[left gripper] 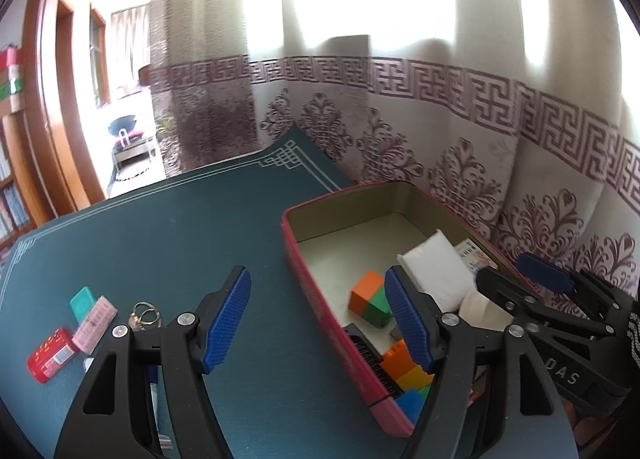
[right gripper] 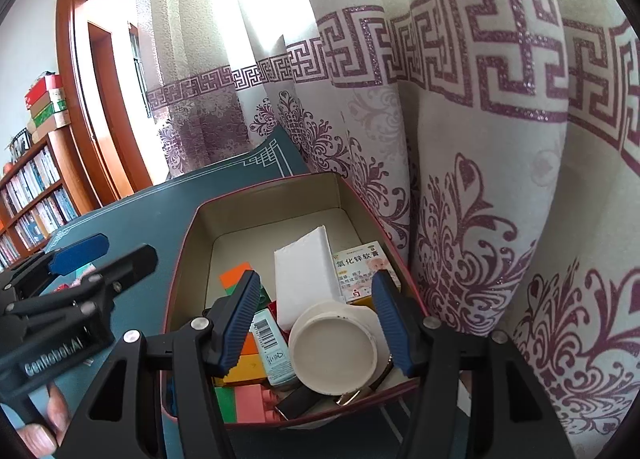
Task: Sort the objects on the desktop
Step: 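Withdraw both tools from the tin back toward the remaining objects, then grasp the red Skittles tube with the left tool, then grasp the bagged gauze roll with the right tool while the left tool holds the Skittles tube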
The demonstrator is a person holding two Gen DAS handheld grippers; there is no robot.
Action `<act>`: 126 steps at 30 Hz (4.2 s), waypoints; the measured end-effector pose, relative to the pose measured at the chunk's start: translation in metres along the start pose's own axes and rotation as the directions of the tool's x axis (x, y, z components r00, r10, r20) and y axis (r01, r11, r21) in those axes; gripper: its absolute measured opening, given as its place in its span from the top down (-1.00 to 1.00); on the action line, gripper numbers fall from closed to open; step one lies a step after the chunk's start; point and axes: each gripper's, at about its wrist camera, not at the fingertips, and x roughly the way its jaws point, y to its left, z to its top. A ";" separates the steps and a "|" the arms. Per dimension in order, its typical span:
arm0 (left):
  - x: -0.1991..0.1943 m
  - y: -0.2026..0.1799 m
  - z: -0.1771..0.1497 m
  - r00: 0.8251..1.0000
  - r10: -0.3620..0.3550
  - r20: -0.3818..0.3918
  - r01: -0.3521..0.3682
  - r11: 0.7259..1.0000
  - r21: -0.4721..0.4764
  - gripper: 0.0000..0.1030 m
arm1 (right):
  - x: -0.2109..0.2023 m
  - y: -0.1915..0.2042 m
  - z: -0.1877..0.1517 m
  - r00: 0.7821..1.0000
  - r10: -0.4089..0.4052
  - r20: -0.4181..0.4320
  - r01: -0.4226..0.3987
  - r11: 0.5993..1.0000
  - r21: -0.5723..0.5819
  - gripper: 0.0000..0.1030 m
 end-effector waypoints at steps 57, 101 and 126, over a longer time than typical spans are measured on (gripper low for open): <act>-0.007 0.296 -0.078 0.946 0.172 -0.273 -0.279 0.862 -0.422 -0.42 | 0.003 0.160 -0.047 0.955 0.232 -0.188 -0.276 0.925 -0.262 -0.57; -0.019 0.233 -0.075 0.945 0.182 -0.270 -0.247 0.941 -0.231 0.27 | 0.057 0.233 -0.048 0.883 0.306 -0.357 -0.397 0.892 -0.218 -0.57; -0.047 0.228 -0.066 0.953 0.265 -0.149 -0.295 0.924 -0.241 0.27 | 0.086 0.265 -0.064 0.856 0.284 -0.432 -0.421 0.867 -0.266 0.03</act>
